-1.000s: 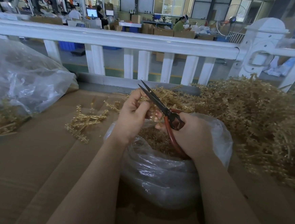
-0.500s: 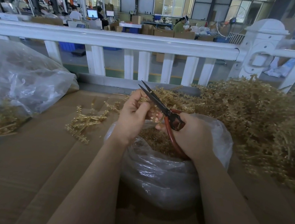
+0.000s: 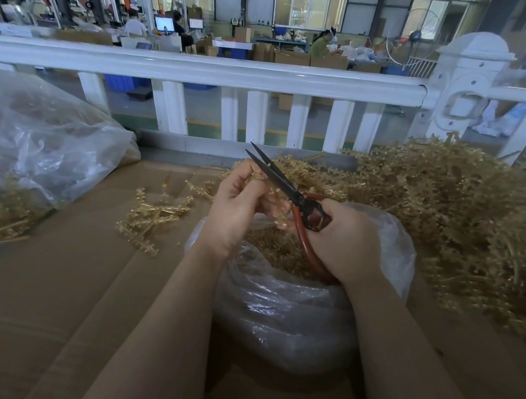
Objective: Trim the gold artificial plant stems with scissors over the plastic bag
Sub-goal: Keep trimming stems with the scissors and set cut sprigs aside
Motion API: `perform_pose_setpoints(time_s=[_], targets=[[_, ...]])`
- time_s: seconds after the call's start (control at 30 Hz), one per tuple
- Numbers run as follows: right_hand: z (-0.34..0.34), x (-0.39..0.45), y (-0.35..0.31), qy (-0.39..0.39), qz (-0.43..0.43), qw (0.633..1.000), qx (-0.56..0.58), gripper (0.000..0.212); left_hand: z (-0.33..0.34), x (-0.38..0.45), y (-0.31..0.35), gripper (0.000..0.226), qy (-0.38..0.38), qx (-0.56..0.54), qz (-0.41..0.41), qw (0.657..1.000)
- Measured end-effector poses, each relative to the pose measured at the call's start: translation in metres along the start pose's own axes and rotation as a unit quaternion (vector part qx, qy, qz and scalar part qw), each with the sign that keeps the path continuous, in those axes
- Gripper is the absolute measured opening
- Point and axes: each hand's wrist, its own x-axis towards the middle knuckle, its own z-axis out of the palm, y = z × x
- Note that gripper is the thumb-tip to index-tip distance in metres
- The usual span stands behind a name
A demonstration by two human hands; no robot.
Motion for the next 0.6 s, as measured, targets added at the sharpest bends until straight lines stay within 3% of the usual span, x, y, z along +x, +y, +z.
perform_pose_setpoints(time_s=[0.17, 0.3, 0.37, 0.6], targets=[[0.0003, 0.0004, 0.0, 0.007, 0.0, 1.0, -0.012, 0.047, 0.0006, -0.0004, 0.0037, 0.025, -0.005, 0.003, 0.002, 1.0], [-0.0019, 0.0013, -0.0013, -0.022, 0.016, 1.0, 0.013, 0.03, 0.0002, -0.0019, 0.0013, 0.02, 0.012, 0.033, 0.007, 0.999], [-0.002, 0.0023, -0.0006, -0.042, 0.021, 0.999, 0.018, 0.041, -0.0008, -0.002, -0.0016, 0.022, 0.025, 0.077, 0.029, 0.996], [0.0023, 0.0017, 0.0029, -0.027, -0.002, 0.999, -0.028, 0.04, -0.0019, -0.0025, 0.0016, 0.019, 0.054, 0.098, 0.016, 0.994]])
